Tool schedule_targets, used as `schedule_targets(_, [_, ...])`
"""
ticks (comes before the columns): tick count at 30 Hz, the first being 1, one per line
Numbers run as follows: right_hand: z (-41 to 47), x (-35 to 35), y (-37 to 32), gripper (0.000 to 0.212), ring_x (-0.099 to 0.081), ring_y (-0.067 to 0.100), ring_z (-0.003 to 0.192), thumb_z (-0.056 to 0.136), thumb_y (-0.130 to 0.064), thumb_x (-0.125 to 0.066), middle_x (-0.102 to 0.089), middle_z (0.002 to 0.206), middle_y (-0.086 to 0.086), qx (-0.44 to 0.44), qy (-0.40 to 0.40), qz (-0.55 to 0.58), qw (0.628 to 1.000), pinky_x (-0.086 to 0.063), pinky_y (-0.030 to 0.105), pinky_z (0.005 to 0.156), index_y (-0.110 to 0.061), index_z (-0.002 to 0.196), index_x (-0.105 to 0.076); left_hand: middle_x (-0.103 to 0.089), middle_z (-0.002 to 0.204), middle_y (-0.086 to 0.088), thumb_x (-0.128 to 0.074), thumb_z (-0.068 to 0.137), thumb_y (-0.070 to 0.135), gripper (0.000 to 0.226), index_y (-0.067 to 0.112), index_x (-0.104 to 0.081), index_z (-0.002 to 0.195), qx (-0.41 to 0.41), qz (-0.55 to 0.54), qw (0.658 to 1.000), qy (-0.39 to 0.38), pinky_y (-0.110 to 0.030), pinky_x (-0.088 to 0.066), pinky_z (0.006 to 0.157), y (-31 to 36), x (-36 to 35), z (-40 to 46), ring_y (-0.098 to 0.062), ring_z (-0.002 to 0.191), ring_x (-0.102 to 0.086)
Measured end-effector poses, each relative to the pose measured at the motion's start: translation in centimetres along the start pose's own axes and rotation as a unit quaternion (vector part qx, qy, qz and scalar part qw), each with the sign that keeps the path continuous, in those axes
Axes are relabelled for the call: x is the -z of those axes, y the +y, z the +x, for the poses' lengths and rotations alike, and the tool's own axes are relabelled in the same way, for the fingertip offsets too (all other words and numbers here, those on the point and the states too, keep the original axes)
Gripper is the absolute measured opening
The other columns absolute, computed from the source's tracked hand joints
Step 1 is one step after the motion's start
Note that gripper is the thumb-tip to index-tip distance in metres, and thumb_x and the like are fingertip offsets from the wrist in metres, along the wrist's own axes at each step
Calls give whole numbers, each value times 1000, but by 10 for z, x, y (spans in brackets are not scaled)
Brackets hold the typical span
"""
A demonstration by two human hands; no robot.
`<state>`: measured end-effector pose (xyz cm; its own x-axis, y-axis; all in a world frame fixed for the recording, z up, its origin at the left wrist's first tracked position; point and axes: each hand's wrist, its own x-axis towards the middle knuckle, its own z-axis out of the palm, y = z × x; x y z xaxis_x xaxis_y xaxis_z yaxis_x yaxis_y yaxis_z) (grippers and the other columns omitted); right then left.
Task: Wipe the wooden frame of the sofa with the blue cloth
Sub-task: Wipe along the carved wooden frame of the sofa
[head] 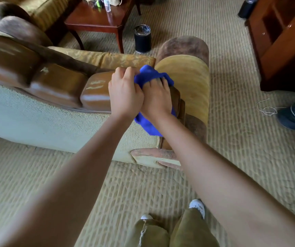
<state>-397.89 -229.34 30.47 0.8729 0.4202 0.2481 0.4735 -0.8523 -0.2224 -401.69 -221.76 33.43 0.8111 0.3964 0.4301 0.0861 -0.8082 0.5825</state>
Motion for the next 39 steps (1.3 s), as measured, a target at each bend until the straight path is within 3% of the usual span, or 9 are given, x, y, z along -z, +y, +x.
schedule_targets(6, [22, 7, 49, 32, -53, 35, 111, 94, -5, -34, -59, 118, 23, -119, -54, 116, 985, -37, 38, 91, 3, 113, -58, -55, 107, -20, -32, 68, 8, 50, 4, -62, 108, 30, 22, 999, 12, -45, -41, 87, -10, 9, -3, -38, 102, -50])
schedule_targets(8, [3, 2, 61, 24, -55, 37, 102, 90, 2, -40, -60, 107, 27, -145, -28, 136, 980, -41, 39, 83, 8, 104, -59, -54, 107, -21, -31, 67, 8, 51, 3, -60, 108, 46, 5, 999, 20, -45, -41, 88, -6, 5, -6, -38, 102, -50])
schedule_targets(10, [-26, -5, 58, 15, -59, 34, 76, 77, 2, -48, -61, 76, 24, -141, 8, 100, 985, -43, 34, 62, 4, 73, -62, -55, 105, -22, -30, 66, 7, 48, 0, -59, 104, 47, -25, 998, 22, -46, -41, 87, 2, -5, -9, -40, 99, -51])
schedule_targets(13, [-50, -5, 43, 39, -57, 32, 71, 73, -13, -27, -59, 62, 15, -29, 11, 63, 998, -46, 36, 69, -3, 62, -63, -56, 102, -20, -32, 67, 4, 45, -2, -59, 102, 52, -65, 996, 42, -46, -42, 86, 22, -20, -6, -39, 96, -52])
schedule_targets(19, [-11, 6, 27, 53, -58, 25, 107, 80, -31, -32, -67, 107, 7, 77, 11, 75, 994, -40, 41, 102, -10, 118, -62, -58, 106, -7, -37, 71, 11, 37, 12, -62, 98, 86, 5, 992, 87, -33, -30, 88, 38, -33, 13, -27, 103, -51])
schedule_targets(23, [28, 12, 40, 34, -51, 24, 110, 91, -25, -35, -63, 109, 7, 151, -47, 40, 987, -27, 33, 103, -13, 111, -60, -59, 102, -11, -36, 69, 10, 37, 8, -64, 94, 97, 32, 991, 92, -37, -38, 85, 33, -35, 21, -31, 98, -53])
schedule_targets(29, [48, -3, 107, 28, -58, 37, 106, 95, -9, -41, -62, 112, 26, 15, -124, 271, 955, -35, 36, 89, 7, 108, -61, -60, 93, -15, -36, 76, 7, 32, 2, -65, 89, 115, 28, 984, 135, -36, -43, 81, 25, -45, 12, -32, 91, -54])
schedule_targets(35, [7, -12, 150, 32, -57, 26, 105, 87, -3, -44, -64, 112, 18, 7, -98, 432, 896, -37, 16, 83, 4, 114, -59, -58, 92, -15, -44, 84, 5, 20, 1, -62, 94, 150, 92, 967, 182, -34, -40, 79, 38, -72, -1, -32, 89, -54])
schedule_targets(39, [35, 3, 122, 44, -60, 26, 89, 81, -24, -32, -65, 97, 21, 28, -135, 465, 875, -38, 22, 75, 4, 98, -62, -59, 89, -15, -40, 82, 12, 25, 2, -62, 89, 158, 152, 956, 197, -33, -37, 77, 38, -76, 0, -34, 85, -53])
